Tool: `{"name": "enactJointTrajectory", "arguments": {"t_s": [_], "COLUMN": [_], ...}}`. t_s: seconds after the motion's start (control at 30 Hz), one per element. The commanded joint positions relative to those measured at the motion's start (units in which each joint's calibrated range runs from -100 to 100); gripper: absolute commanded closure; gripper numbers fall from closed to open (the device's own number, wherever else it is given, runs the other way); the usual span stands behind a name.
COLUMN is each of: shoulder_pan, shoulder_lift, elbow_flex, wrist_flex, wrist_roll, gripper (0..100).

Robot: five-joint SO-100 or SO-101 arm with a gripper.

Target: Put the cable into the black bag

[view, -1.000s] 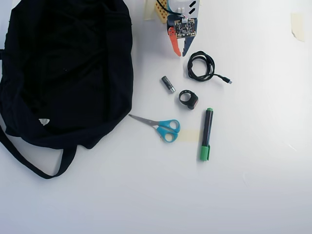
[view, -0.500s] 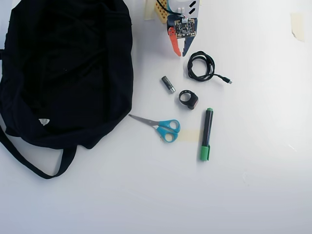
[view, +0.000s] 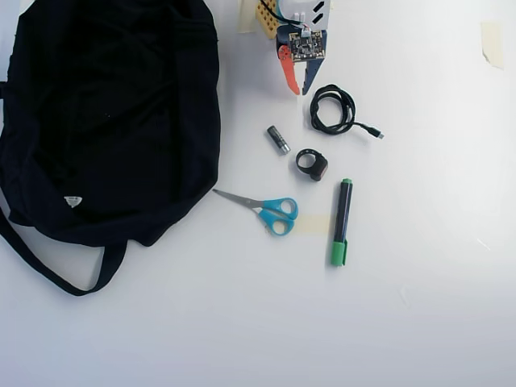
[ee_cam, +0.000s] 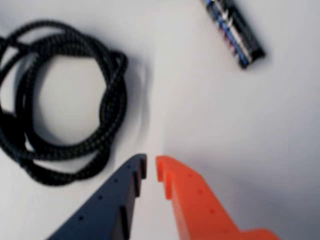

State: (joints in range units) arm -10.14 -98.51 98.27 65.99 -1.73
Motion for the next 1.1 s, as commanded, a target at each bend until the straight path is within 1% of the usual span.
{"name": "enactJointTrajectory", "arguments": {"t_s": [0.0,0.4,0.53,0.7,0.83,1.07], "shoulder_pan": [-0.26,-0.26,-0.86,-2.95,-2.73,-2.2], "shoulder_lift": [0.08,2.07,7.39,13.11,17.84,29.38], "elbow_flex": [0.38,0.38,0.38,0.38,0.11,-7.17], "wrist_flex": [-5.79,-25.34,-35.24,-50.23,-59.19,-66.68], "wrist_roll": [0.0,-0.31,-0.31,-0.31,-0.31,-0.26], "gripper": [98,98,98,98,98,98]}}
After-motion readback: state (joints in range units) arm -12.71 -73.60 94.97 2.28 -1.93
